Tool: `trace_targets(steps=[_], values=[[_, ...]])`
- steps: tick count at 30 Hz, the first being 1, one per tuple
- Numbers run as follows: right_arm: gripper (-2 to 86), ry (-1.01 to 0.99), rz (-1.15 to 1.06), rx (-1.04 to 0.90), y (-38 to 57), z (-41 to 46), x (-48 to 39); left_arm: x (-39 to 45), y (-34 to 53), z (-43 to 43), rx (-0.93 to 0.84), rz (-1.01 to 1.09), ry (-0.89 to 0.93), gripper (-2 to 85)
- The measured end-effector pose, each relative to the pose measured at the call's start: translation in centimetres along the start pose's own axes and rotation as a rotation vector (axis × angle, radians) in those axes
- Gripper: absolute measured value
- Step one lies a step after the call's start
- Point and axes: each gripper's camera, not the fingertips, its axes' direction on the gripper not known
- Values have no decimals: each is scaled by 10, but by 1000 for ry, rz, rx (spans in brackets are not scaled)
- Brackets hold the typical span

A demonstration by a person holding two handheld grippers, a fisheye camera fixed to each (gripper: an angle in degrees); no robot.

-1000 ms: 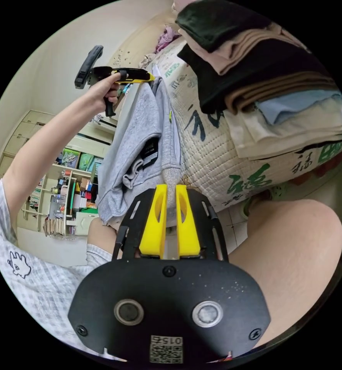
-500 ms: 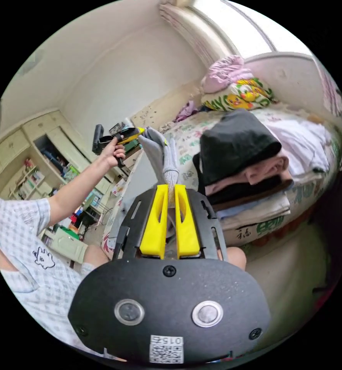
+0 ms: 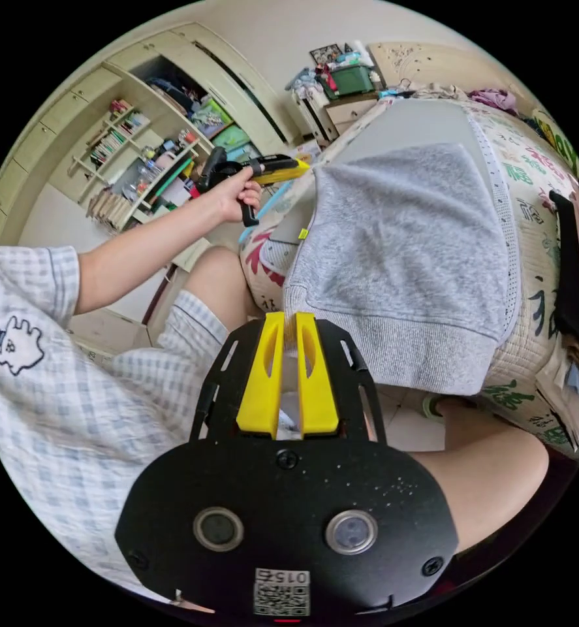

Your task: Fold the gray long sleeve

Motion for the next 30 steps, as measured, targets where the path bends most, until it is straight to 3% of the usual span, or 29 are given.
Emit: trace_targets(steps=[5, 9, 16, 23, 26, 30], values=[[37, 2, 3, -32, -4, 12, -3, -15, 4, 39, -86, 20, 40, 99], [36, 7, 18, -25, -8, 16, -9, -7, -6, 74, -155, 56, -38, 44], [32, -6, -15, -7, -20, 23, -31, 29, -34, 87, -146, 236, -162, 23], [38, 152, -98, -310, -50, 136, -14, 16, -5, 157, -302, 440, -567, 31], [46, 156, -96, -298, -57, 139, -12, 11, 4, 157, -268, 421, -547, 40], [62, 11, -62, -246, -62, 106, -3, -16, 18, 122, -175, 363, -402, 65]])
